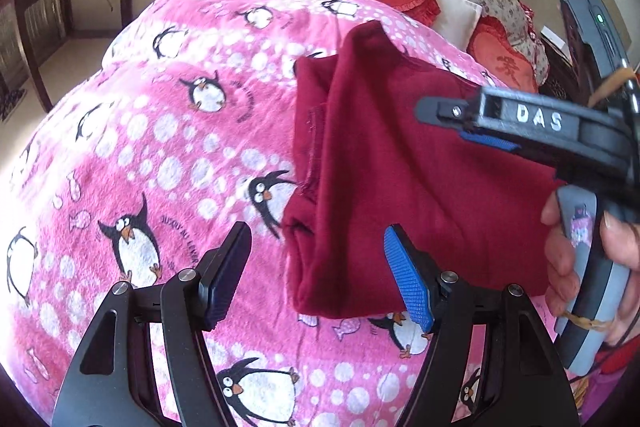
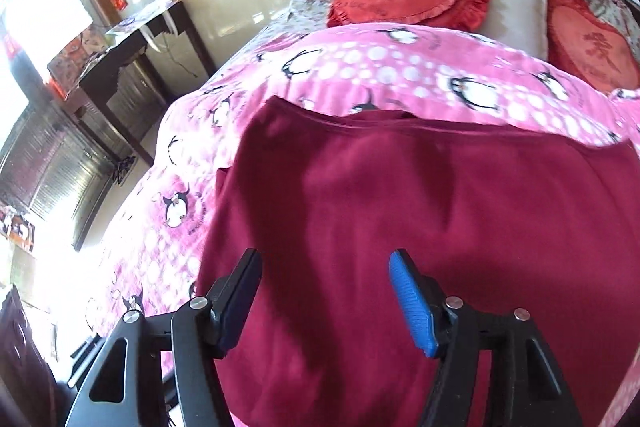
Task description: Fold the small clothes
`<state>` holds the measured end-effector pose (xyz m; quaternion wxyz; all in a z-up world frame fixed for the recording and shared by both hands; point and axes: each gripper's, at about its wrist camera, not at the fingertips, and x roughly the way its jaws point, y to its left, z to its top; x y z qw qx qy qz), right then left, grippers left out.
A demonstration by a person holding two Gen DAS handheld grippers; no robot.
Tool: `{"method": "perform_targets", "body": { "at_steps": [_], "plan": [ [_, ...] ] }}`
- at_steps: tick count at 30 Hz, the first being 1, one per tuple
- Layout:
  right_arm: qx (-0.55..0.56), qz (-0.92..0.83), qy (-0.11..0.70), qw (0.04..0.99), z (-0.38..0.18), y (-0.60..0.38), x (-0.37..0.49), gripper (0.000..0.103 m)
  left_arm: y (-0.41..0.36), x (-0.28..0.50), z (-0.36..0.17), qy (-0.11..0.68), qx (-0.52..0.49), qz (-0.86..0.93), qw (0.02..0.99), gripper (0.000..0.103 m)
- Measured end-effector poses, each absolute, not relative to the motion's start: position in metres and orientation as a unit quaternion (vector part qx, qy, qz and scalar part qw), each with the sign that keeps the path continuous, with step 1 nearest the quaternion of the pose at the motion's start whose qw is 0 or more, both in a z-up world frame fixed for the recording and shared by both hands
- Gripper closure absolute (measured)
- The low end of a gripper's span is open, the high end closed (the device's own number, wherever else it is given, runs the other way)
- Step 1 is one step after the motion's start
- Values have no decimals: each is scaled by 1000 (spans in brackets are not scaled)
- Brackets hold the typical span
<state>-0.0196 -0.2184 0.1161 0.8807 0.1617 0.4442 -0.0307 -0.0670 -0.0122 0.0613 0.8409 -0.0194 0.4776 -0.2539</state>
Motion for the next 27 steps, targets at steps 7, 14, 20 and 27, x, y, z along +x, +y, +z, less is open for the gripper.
{"method": "perform_targets", "body": {
  "at_steps": [7, 14, 20, 27],
  "plan": [
    [149, -13, 467, 871, 114, -192, 27, 39, 6, -64, 49, 496, -64, -261, 826, 34],
    [127, -13, 503, 855, 99, -164, 72, 39, 9, -61, 35, 513, -76, -260, 814, 34],
    [49, -51, 532, 844, 83, -136, 98, 32, 11, -62, 31, 513, -81, -259, 814, 34],
    [-9, -83, 555, 827, 64, -120, 116, 20, 10, -59, 29, 510, -81, -259, 816, 34]
  ]
}}
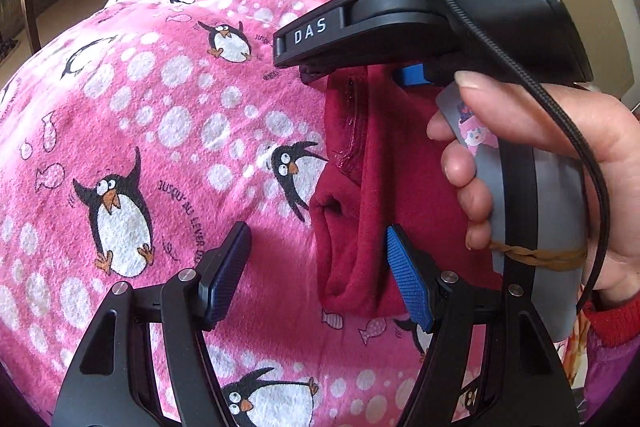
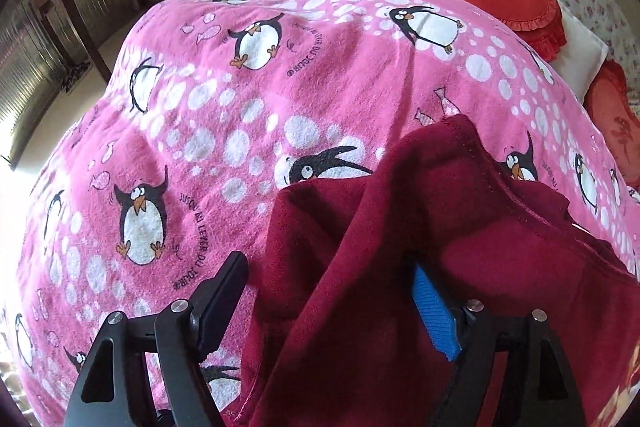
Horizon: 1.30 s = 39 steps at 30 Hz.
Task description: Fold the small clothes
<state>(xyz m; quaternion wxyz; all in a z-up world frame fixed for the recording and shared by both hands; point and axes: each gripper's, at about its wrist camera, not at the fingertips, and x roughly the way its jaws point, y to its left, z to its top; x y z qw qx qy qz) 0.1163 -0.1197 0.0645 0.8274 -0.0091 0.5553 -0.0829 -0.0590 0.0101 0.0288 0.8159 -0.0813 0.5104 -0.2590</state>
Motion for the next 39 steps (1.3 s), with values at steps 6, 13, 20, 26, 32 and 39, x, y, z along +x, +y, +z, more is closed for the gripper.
{"method": "perform_targets", "body": {
  "at_steps": [6, 13, 20, 26, 32, 39],
  "plan": [
    [-28, -98, 545, 832, 60, -110, 120, 28, 6, -54, 28, 511, -80, -259, 816, 34],
    [-3, -61, 516, 855, 80, -138, 93, 77, 11, -52, 34, 503, -90, -266, 817, 34],
    [84, -25, 498, 863, 95, -167, 80, 84, -3, -47, 40, 492, -81, -298, 814, 34],
    [88, -14, 491, 866, 96, -168, 76, 84, -12, -34, 30, 498, -89, -308, 806, 34],
    [99, -5, 488, 867, 101, -174, 69, 84, -22, -32, 30, 496, -82, -312, 806, 34],
    [106, 5, 469, 877, 108, -174, 62, 85, -36, -29, 31, 495, -65, -308, 809, 34]
  ]
}}
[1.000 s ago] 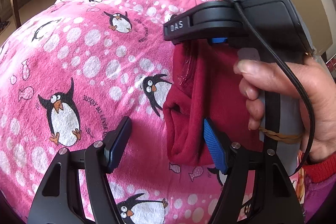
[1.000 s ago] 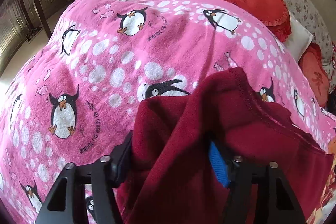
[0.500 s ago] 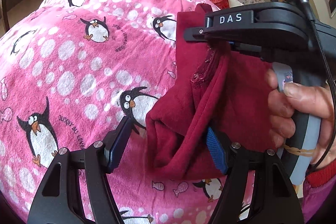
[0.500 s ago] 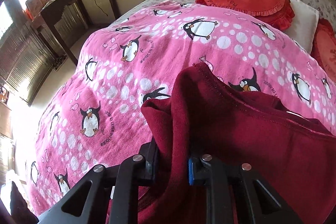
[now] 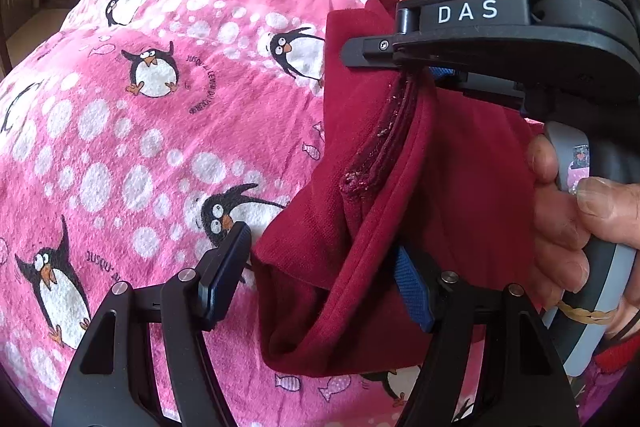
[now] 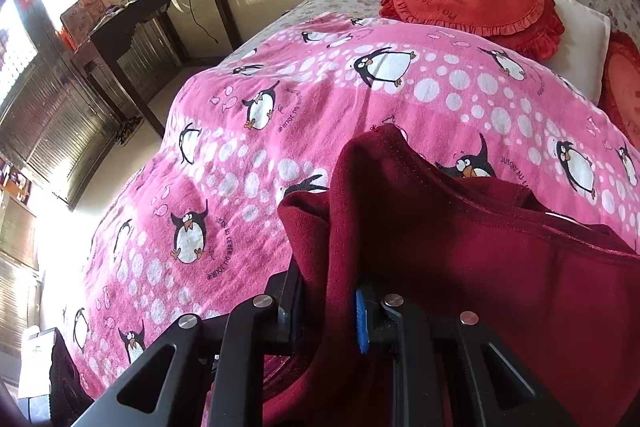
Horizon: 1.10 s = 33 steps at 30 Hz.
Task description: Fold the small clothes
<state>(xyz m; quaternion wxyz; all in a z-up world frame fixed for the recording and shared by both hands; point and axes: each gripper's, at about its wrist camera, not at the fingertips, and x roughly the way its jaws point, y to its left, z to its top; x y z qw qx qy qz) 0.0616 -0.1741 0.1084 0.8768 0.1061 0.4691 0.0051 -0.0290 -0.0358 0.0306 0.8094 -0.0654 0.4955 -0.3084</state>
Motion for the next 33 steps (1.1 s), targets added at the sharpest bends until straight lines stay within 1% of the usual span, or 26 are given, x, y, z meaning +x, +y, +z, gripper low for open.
{"method": "perform_targets", "body": {
  "at_steps": [1, 2, 3, 4, 5, 8, 11, 17, 22, 28, 33],
  "plan": [
    [108, 7, 468, 877, 110, -174, 61, 86, -38, -30, 32, 495, -64, -313, 808, 41],
    [110, 10, 465, 879, 112, -175, 60, 86, -42, -28, 32, 497, -64, -319, 804, 51],
    [110, 12, 462, 880, 114, -175, 59, 87, -43, -27, 34, 498, -66, -322, 802, 54],
    [109, 15, 460, 881, 116, -175, 57, 87, -43, -27, 37, 497, -71, -325, 802, 62],
    [107, 17, 457, 883, 118, -176, 55, 88, -41, -28, 40, 494, -75, -329, 801, 68],
    [101, 23, 441, 891, 130, -179, 46, 89, -42, -36, 57, 475, -69, -340, 809, 73],
    [108, 25, 426, 898, 147, -190, 35, 90, -46, -46, 76, 456, -66, -354, 814, 76],
    [117, 14, 394, 912, 179, -222, 6, 90, -69, -58, 114, 431, -59, -388, 812, 76],
    [132, -6, 373, 918, 192, -260, -26, 90, -98, -82, 139, 412, -31, -422, 807, 76],
    [159, -38, 355, 921, 196, -312, -70, 90, -148, -118, 152, 402, 14, -459, 792, 76],
    [185, -65, 344, 918, 188, -353, -111, 91, -191, -146, 148, 403, 58, -481, 777, 76]
  ]
}}
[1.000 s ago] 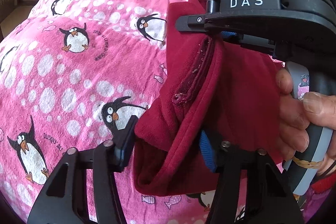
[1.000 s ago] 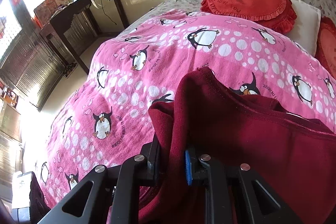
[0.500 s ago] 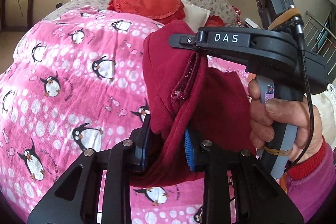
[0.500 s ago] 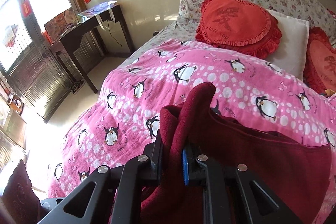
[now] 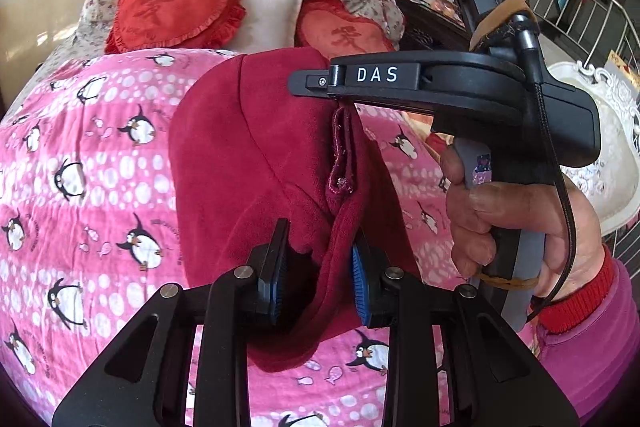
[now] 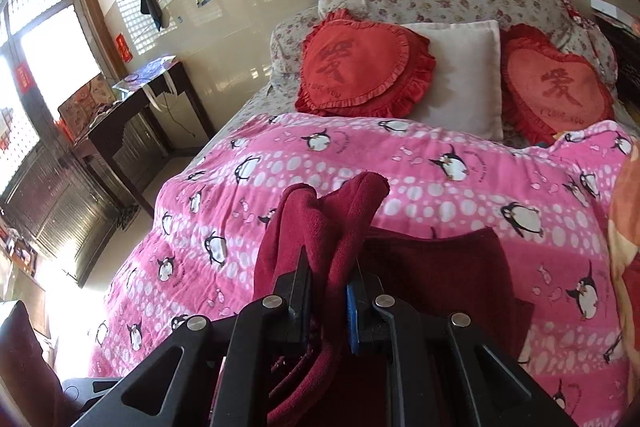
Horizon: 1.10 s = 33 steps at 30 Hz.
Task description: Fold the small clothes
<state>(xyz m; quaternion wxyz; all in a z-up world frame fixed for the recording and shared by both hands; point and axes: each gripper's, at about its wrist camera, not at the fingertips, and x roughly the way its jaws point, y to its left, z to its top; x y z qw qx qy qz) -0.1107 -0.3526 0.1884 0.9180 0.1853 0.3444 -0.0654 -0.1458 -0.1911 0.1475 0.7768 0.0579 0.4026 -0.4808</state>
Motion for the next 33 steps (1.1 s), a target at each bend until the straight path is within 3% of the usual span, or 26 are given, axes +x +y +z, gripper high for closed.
{"method": "perform_targets", "body": {
  "at_steps": [11, 27, 31, 33],
  "plan": [
    [232, -106, 355, 899, 142, -403, -158, 91, -250, -179, 108, 424, 125, -481, 757, 76],
    [249, -141, 366, 886, 113, -422, -168, 91, -270, -188, 94, 441, 146, -484, 742, 76],
    [262, -138, 359, 885, 126, -426, -180, 84, -246, -190, 118, 436, 136, -510, 729, 64],
    [249, -154, 353, 888, 140, -425, -192, 77, -227, -191, 131, 423, 132, -525, 727, 51]
  ]
}}
